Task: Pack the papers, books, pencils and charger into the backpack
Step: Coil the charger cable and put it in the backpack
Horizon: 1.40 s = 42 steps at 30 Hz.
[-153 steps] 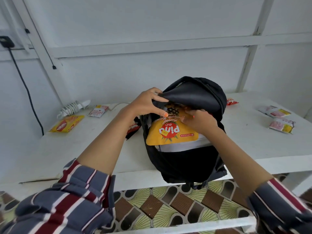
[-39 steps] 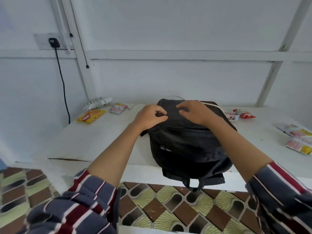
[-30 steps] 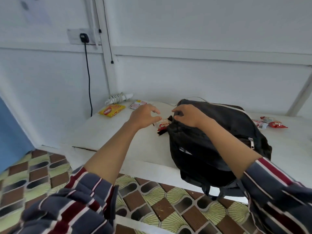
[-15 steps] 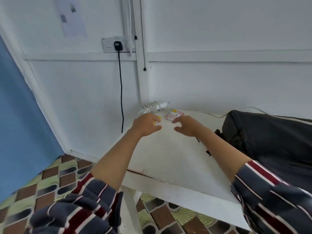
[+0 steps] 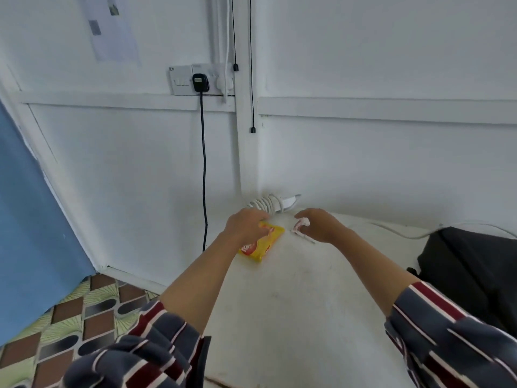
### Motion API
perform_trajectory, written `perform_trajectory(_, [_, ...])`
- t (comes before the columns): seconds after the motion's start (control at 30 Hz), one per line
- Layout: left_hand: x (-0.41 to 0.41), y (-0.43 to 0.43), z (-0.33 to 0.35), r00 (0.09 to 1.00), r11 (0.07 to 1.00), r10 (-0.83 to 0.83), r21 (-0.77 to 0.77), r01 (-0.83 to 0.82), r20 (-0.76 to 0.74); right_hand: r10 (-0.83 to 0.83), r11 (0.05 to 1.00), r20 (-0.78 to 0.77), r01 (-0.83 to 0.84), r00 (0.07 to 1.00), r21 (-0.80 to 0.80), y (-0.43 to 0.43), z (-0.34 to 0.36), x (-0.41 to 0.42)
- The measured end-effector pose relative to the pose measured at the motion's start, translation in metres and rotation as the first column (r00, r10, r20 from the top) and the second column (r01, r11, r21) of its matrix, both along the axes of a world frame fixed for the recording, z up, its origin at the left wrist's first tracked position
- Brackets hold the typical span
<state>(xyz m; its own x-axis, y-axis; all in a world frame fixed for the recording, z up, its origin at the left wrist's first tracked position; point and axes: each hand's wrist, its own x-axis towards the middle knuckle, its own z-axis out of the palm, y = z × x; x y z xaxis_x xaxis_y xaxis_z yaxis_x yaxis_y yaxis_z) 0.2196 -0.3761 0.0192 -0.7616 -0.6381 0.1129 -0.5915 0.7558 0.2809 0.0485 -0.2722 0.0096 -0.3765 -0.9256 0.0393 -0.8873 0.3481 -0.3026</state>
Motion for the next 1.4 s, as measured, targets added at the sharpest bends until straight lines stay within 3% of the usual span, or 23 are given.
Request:
perform_trajectory(0.5, [-0.088, -0.104, -0.037, 0.997, 0.999, -0.016, -0.03, 0.018, 0.07, -0.057, 0.998, 0.085, 0.059, 0.995, -0.026, -0.092, -0.031, -0.071])
perform_trajectory(0.8, [-0.117, -0.136, -0.059, 0.996, 0.998, -0.014, 0.064, 0.009, 0.086, -0.143, 0.976, 0.291, 0.184, 0.946, -0.12, -0.121, -0.042, -0.09])
perform_trajectory(1.0, [-0.118, -0.139, -0.061, 0.993, 0.996, -0.045, 0.085, 0.035, 0.11, -0.197, 0.901, 0.402, 0.327, 0.894, -0.285, -0.125, -0.052, -0.085])
perform_trajectory(1.17, [-0.111, -0.135, -0.062, 0.999, 0.998, -0.043, 0.044, 0.042, 0.004, -0.182, 0.839, 0.471, 0.386, 0.863, -0.383, -0.125, -0.047, -0.083])
perform_trajectory(1.4, [-0.101, -0.128, -0.028, 0.975, 0.996, -0.087, -0.031, 0.082, -0.206, -0.037, 0.63, 0.737, 0.588, 0.675, -0.507, -0.115, -0.018, -0.078])
